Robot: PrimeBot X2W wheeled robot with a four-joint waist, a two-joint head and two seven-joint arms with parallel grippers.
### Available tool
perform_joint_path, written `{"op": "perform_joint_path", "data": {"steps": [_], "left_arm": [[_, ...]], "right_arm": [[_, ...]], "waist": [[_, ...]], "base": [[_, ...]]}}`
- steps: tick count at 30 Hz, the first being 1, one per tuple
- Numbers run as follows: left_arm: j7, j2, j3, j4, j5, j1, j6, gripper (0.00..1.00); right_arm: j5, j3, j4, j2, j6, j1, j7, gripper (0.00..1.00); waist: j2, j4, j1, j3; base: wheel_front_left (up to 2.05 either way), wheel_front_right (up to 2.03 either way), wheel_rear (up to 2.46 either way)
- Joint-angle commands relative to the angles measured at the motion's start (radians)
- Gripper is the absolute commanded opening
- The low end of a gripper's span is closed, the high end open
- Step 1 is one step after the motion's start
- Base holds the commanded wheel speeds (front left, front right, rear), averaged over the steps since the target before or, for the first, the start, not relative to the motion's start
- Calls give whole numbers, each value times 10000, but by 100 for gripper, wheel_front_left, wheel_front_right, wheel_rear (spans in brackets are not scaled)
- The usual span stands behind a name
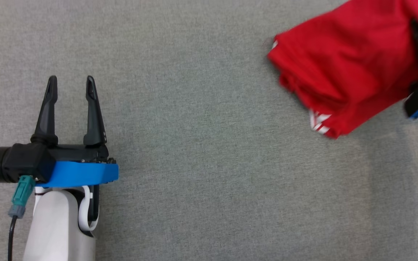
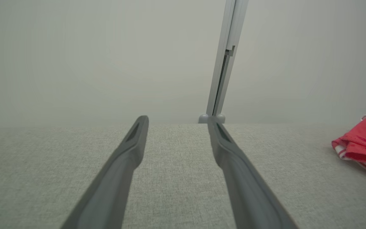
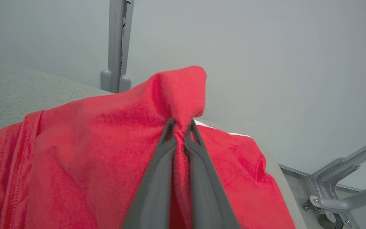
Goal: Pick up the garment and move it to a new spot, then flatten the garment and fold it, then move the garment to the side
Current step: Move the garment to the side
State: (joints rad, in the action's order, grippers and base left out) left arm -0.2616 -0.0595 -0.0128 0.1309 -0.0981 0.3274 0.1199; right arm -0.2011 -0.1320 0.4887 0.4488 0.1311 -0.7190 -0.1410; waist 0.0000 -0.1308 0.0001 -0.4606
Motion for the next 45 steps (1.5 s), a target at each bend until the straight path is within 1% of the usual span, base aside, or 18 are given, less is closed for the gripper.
{"op": "perform_joint_path", "data": {"steps": [1, 3, 4, 8, 11, 14, 19, 24, 25, 26, 27, 32, 36, 40, 45], "left_arm": [[-44, -45, 57, -157, 38, 249, 33, 100], [-44, -78, 71, -294, 49, 342, 43, 100], [-44, -78, 71, -294, 49, 342, 43, 100], [-46, -158, 124, -527, 114, 413, 57, 100], [-44, -213, 133, -623, 123, 481, 71, 100], [-46, -233, 177, -704, 144, 552, 80, 100], [-44, -263, 190, -809, 142, 654, 91, 100], [-44, -252, 252, -779, 113, 721, 100, 100], [-44, -247, 251, -775, 104, 729, 102, 100], [-44, -239, 249, -766, 90, 734, 103, 100], [-44, -237, 238, -761, 79, 736, 104, 100], [-44, -234, 146, -684, 50, 703, 109, 100], [-46, -210, 54, -618, 37, 644, 111, 100], [-44, -175, -35, -536, 2, 421, 96, 100], [-44, -131, -247, -445, -64, 12, 38, 100]], "right_arm": [[63, 100, 50, 478, -6, -507, 177, 0], [94, 168, 231, 905, -6, -837, 347, 0], [94, 168, 231, 905, -6, -837, 347, 0], [1, 378, 652, 1798, -6, -1403, 558, 0], [-15, 587, 1062, 2336, -6, -1629, 778, 0], [133, 584, 1543, 2816, -6, -1855, 964, 0], [352, 820, 2149, 2984, -6, -2321, 1107, 0], [688, 990, 2858, 2940, -6, -2704, 1028, 0], [779, 1022, 2986, 2900, -6, -2743, 1040, 27], [843, 1058, 3120, 2848, -6, -2792, 1053, 75], [877, 1085, 3225, 2792, -6, -2861, 1034, 100], [1108, 1123, 3651, 2621, -6, -3128, 798, 100], [1309, 1195, 3708, 2445, -6, -3278, 297, 100], [1287, 1214, 3472, 1929, -6, -3057, -494, 100], [1210, 1050, 2911, 1080, -6, -2546, -1002, 100]], "waist": [[0, 141, -1, -304], [0, 168, -1, -515], [0, 168, -1, -515], [0, 190, -1, -897], [0, 196, -1, -1092], [0, 221, -1, -1233], [0, 238, -1, -1388], [0, 320, -1, -1465], [0, 337, -1, -1480], [0, 356, -1, -1488], [0, 368, -1, -1500], [0, 385, -1, -1484], [0, 410, -1, -1238], [0, 429, -1, -763], [0, 473, -1, -57]], "base": [[0, 0, 0], [0, 0, 0], [0, 0, 0], [0, 0, 0], [0, 0, 0], [0, 0, 0], [0, 0, 0], [0, 0, 0], [0, 0, 0], [0, 0, 0], [0, 0, 0], [0, 0, 0], [0, 0, 0], [0, 0, 0], [0, 0, 0]]}}
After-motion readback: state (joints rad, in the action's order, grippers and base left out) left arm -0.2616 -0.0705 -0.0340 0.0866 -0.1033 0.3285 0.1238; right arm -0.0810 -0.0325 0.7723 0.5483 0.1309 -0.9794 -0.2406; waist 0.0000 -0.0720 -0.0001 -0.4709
